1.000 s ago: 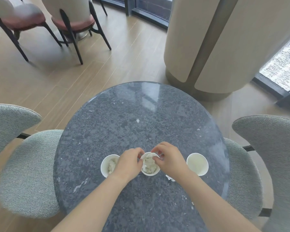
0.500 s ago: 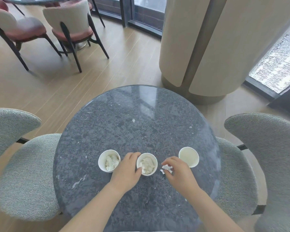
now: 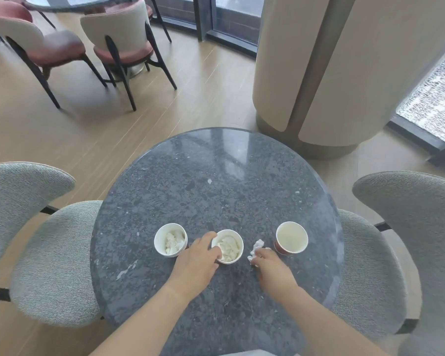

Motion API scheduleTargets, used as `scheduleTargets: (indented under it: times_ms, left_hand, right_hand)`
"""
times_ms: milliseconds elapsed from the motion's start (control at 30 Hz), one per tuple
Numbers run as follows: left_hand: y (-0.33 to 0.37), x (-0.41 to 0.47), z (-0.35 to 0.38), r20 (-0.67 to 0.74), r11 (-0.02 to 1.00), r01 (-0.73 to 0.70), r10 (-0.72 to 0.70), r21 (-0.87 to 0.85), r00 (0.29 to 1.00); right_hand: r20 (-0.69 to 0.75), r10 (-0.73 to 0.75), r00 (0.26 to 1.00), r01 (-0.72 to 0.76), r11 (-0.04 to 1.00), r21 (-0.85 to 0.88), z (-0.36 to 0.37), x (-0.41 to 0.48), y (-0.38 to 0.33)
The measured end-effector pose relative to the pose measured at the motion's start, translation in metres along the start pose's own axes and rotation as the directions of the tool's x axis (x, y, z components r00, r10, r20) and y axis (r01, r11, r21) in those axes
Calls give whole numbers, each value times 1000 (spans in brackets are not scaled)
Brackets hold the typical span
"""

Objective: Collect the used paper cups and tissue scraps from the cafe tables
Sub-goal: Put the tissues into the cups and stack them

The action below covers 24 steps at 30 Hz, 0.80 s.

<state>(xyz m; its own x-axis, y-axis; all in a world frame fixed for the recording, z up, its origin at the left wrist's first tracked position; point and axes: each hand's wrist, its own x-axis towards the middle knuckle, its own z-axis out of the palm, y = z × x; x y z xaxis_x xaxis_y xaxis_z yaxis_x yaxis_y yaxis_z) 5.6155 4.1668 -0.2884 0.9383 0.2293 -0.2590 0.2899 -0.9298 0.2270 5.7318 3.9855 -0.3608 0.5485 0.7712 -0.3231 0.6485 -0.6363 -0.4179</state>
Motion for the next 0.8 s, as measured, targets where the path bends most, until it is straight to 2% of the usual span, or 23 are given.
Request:
scheduleTargets:
  times_ms: [167, 267, 433, 567, 633, 800]
  left_hand:
    - [3, 1, 0, -16, 999, 9, -10, -33, 1000]
    - [0, -2, 1, -37, 998, 4, -6, -66, 999]
    - [-5, -6, -1, -100, 983, 22, -41, -182, 994]
    - [-8, -3, -5, -117, 959, 38, -73, -280, 990]
    - [-8, -1, -7, -111, 952, 50, -87, -302, 990]
    - [-10, 2, -8, -118, 948, 48, -89, -315, 989]
  right_hand:
    - [-2, 40, 999, -40, 999, -16, 2, 2, 4]
    - [-23, 33, 999, -32, 999, 37, 2, 4, 5]
    - [-248, 61, 967, -2, 973, 231, -13, -3, -13]
    - [-452, 107, 885, 73, 929, 363, -40, -13, -32]
    - [-531, 78, 844, 150, 916, 373, -55, -16, -44]
    - [-551, -54, 833, 295, 886, 358, -78, -14, -73]
